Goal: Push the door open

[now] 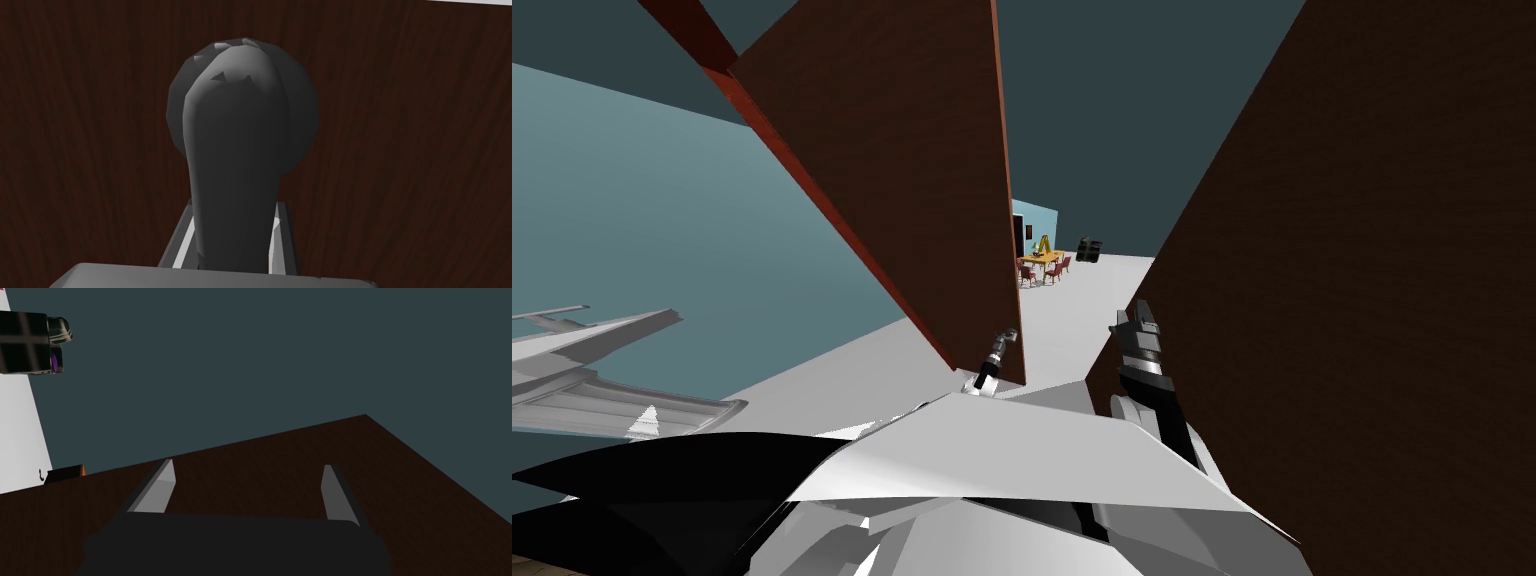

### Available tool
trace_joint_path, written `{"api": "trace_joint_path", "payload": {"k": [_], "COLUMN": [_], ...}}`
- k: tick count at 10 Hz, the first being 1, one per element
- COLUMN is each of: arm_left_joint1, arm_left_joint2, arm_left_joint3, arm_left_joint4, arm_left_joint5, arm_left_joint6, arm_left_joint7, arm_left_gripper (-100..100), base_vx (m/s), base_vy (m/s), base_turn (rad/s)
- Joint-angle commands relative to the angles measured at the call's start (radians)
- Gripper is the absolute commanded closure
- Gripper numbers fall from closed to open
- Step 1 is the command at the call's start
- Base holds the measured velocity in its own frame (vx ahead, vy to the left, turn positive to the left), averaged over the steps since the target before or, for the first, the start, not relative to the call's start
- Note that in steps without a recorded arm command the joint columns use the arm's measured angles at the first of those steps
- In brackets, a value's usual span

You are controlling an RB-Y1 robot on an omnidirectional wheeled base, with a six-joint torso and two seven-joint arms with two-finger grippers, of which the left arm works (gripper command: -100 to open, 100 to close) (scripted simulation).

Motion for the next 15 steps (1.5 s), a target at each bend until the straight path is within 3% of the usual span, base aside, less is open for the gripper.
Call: {"api": "trace_joint_path", "payload": {"k": [1,5,7,12,14,15], "arm_left_joint1": [-0.016,-0.016,-0.015,-0.017,-0.017,-0.018], "arm_left_joint2": [0.0,-0.013,0.002,0.013,0.013,0.014], "arm_left_joint3": [0.024,0.057,0.07,0.105,0.105,0.126], "arm_left_joint4": [0.018,0.02,0.025,0.024,0.024,0.023], "arm_left_joint5": [0.012,0.028,0.036,0.056,0.056,0.067], "arm_left_joint6": [-0.014,-0.009,-0.013,-0.017,-0.017,-0.02], "arm_left_joint7": [-0.013,-0.035,-0.047,-0.085,-0.085,-0.107], "arm_left_gripper": [100,100,100,100,100,100], "base_vx": [0.173,0.16,0.105,0.192,0.103,0.171], "base_vy": [-0.123,-0.108,-0.017,-0.011,-0.012,0.001], "base_turn": [0.076,0.06,0.052,0.082,-0.01,0.118]}}
